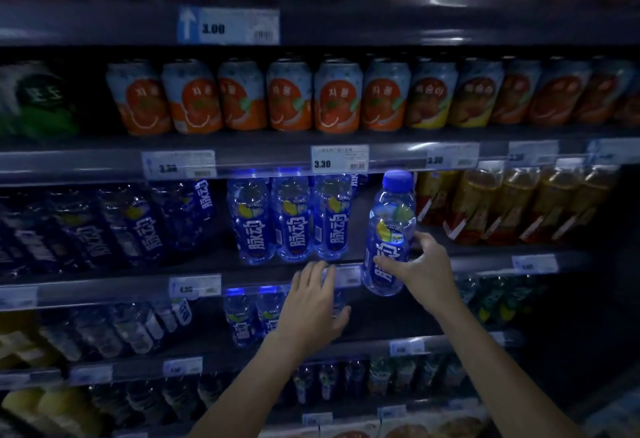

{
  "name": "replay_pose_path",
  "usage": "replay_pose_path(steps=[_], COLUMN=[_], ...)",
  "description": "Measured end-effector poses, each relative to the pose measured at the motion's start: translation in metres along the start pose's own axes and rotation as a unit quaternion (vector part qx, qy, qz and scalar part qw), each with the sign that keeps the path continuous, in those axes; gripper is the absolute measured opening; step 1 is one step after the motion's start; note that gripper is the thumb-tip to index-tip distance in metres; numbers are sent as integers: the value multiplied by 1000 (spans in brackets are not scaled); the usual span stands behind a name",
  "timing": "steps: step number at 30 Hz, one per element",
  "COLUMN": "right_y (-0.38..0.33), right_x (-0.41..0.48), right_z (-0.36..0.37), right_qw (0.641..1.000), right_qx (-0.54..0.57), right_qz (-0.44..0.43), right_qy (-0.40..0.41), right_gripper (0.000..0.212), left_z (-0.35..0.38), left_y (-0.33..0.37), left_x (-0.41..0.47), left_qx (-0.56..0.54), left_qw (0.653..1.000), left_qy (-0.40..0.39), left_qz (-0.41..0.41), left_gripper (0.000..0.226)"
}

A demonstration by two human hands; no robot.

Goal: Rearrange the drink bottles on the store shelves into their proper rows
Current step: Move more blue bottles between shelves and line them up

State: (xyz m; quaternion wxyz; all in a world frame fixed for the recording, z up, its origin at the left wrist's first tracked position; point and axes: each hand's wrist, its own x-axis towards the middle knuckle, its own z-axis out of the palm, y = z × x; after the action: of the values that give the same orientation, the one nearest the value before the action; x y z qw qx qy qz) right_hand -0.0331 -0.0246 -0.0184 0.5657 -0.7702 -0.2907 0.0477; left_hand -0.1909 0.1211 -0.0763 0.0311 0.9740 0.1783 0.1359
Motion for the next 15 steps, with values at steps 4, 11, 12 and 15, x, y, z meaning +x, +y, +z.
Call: replay_pose_path(steps=[4,11,12,15], right_y=[0,0,-1,-5], right_x=[12,35,38,46], right_z=[1,3,2,0], right_qw=[1000,998,998,998], right_qx=[15,41,47,52], right_qz=[13,33,35,21], right_qy=[-12,-31,-33,-35], right_gripper=[50,55,57,53], left_z=[1,-4,-5,-7], left_y=[-5,-7,-6,-2], left_x=[4,10,11,13], left_qx=[1,4,4,6], left_qw=[1000,1000,1000,1000], left_qy=[0,-1,2,13], left_qz=[-9,-9,-5,6], left_gripper=[78,78,77,73])
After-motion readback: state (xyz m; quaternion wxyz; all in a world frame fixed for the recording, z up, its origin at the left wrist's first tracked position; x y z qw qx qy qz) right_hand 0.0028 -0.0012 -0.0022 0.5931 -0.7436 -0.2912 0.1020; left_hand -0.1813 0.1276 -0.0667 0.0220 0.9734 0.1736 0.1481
